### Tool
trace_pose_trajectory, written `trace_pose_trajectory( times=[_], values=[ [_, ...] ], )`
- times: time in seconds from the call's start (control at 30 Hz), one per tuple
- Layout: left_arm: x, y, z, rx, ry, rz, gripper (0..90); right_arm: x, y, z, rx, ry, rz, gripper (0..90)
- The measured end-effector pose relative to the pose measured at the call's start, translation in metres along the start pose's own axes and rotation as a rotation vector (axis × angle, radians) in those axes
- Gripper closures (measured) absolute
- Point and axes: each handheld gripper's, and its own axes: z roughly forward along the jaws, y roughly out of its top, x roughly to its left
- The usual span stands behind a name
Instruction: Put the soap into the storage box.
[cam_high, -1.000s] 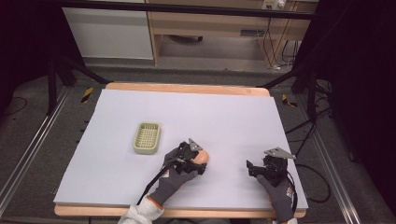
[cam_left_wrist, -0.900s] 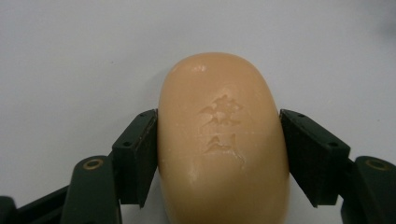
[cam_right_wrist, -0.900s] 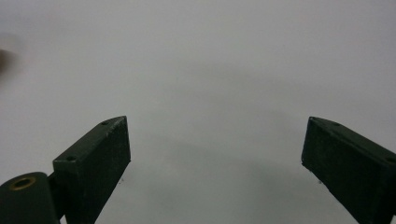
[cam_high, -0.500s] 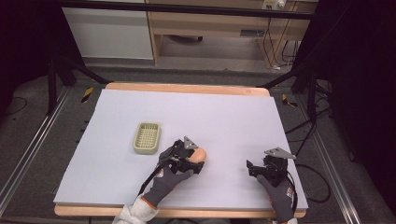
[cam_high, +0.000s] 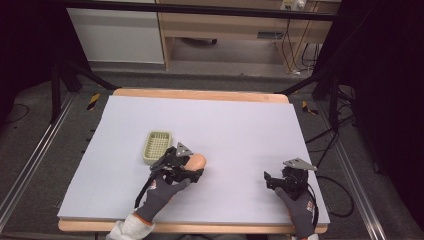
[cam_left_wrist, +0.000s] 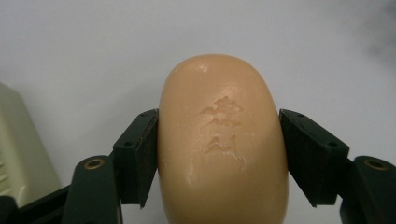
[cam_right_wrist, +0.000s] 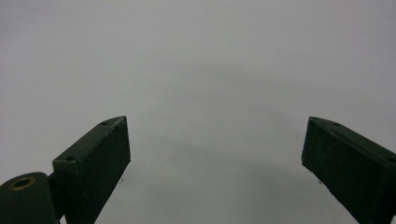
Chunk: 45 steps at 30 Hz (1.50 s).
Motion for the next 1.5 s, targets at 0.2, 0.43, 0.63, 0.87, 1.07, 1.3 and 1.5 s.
trace_pose_trajectory(
  times=[0.2, 0.43, 0.63, 0.87, 1.07, 1.3, 1.5],
  values=[
    [0.014, 0.0, -0.015, -0.035, 0.016, -0.035, 31.6, -0.001, -0.001, 0.002, 0.004, 0.002, -0.01, 8.2],
    [0.03, 0.001, -0.027, -0.071, 0.041, -0.075, 31.6, 0.001, -0.001, 0.002, 0.005, 0.005, -0.013, 8.2],
    [0.038, 0.001, -0.029, -0.071, 0.062, -0.079, 31.7, 0.002, -0.001, 0.002, 0.005, 0.007, -0.017, 8.2],
    [0.05, 0.005, -0.036, -0.095, 0.079, -0.102, 31.7, 0.002, -0.001, 0.002, 0.004, 0.006, -0.025, 8.2],
    [0.062, 0.006, -0.04, -0.104, 0.097, -0.125, 31.8, 0.003, -0.001, 0.003, 0.004, 0.006, -0.023, 8.2],
    [0.074, 0.005, -0.039, -0.096, 0.125, -0.144, 31.9, 0.004, 0.0, 0.003, 0.006, 0.002, -0.023, 8.1],
    [0.082, 0.005, -0.035, -0.085, 0.145, -0.155, 31.9, 0.004, 0.0, 0.003, 0.007, 0.002, -0.022, 8.0]
  ],
)
